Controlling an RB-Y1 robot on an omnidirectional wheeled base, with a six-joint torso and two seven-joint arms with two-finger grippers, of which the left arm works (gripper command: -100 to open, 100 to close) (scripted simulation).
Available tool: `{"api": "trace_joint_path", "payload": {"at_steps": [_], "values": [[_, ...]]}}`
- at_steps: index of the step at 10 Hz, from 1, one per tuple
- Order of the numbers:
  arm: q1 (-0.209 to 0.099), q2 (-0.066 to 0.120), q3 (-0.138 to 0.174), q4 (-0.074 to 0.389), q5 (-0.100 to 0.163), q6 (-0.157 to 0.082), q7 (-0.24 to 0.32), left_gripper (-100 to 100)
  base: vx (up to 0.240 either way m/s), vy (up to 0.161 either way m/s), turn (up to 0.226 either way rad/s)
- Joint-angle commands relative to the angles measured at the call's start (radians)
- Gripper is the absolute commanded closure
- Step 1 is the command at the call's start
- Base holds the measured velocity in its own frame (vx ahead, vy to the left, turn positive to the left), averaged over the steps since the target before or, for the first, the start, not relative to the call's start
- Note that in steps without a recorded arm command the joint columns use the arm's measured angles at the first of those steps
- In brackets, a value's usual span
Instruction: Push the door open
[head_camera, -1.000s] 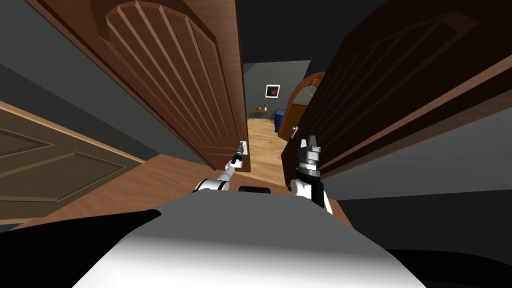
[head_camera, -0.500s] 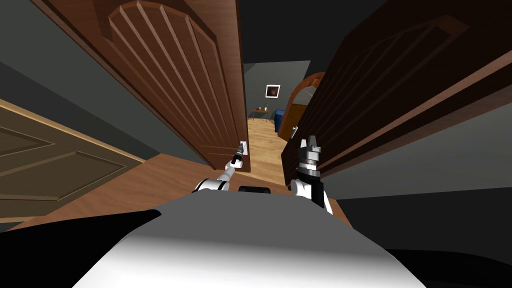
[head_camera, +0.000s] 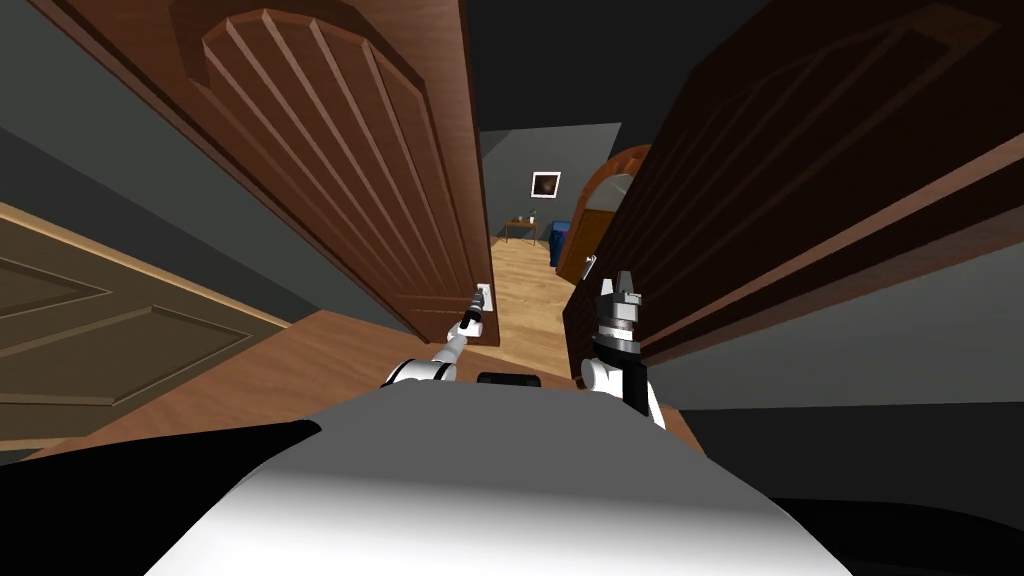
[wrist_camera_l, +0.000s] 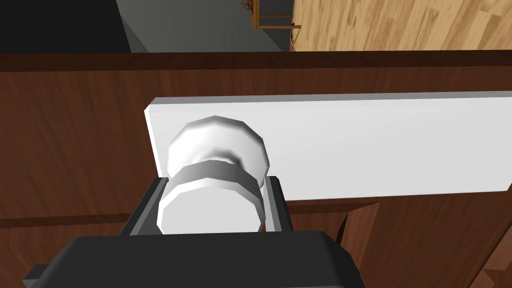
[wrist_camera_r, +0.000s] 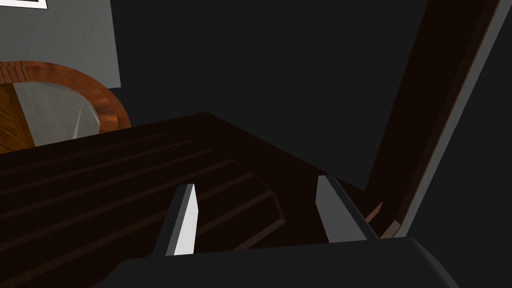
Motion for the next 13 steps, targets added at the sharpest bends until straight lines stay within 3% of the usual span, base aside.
{"api": "trace_joint_path", "payload": {"at_steps": [1, 11, 13], "values": [[-0.013, 0.018, 0.020, 0.008, 0.006, -0.013, -0.007, 100, 0.168, -0.058, 0.024], [-0.008, 0.057, 0.094, 0.009, 0.033, -0.010, -0.030, 100, 0.151, -0.079, 0.047], [-0.006, 0.067, 0.122, 0.009, 0.044, -0.009, -0.038, 100, 0.195, -0.082, 0.068]]}}
